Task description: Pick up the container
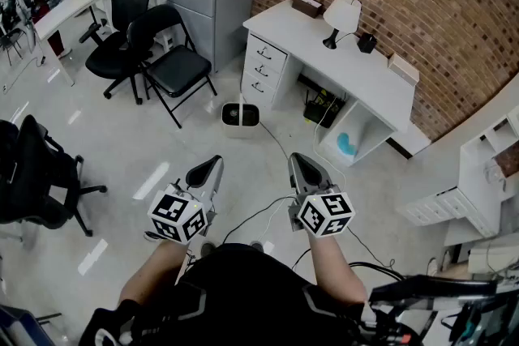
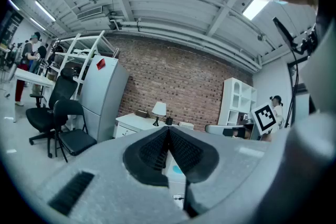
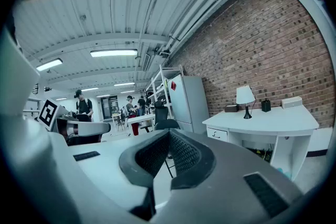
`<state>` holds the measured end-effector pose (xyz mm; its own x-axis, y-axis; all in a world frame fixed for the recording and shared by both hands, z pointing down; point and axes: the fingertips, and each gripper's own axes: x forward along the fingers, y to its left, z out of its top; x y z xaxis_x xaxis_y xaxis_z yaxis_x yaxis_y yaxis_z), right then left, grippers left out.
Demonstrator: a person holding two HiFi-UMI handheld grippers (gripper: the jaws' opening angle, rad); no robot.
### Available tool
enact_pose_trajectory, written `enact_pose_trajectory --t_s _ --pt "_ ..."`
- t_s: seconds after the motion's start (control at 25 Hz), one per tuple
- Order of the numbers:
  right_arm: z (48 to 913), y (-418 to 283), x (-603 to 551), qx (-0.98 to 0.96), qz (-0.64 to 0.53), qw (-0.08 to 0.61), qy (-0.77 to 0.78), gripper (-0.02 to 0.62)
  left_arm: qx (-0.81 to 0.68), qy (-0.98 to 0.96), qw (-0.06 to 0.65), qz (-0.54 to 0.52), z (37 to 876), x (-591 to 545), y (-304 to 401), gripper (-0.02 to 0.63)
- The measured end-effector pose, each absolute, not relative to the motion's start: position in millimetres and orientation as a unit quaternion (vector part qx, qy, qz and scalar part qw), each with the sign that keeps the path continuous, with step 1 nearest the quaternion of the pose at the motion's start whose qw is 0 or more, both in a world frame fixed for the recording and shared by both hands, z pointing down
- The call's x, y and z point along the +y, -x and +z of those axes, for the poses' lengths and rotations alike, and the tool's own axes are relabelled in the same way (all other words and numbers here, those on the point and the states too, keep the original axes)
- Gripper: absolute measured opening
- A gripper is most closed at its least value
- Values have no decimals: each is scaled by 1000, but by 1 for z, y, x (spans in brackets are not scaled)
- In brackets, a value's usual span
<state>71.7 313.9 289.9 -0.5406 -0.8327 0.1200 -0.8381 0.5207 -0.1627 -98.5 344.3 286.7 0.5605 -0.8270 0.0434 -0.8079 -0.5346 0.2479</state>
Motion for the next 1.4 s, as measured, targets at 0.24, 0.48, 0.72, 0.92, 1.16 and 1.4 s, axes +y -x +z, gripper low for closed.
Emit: enact_pose_trajectory --t_s 0.24,0.48,0.72,0.92,1.16,1.4 --pt "291 -76 316 -873 102 17 -477 8 -456 -881 125 -30 292 345 91 9" --pt "292 -71 315 -869 105 14 -483 8 -454 -881 130 -30 294 346 97 9" --pt "295 -57 316 -871 116 6 -477 9 -453 -883 120 -24 294 344 109 9" --pt "298 -41 320 -871 122 -2 -475 9 -460 -878 135 -20 306 346 129 9" --pt "309 -20 324 -866 125 -3 -484 9 -453 -879 147 -18 321 346 155 9" --pt "321 6 322 -864 132 -1 -486 9 -440 -883 158 -22 334 340 178 9"
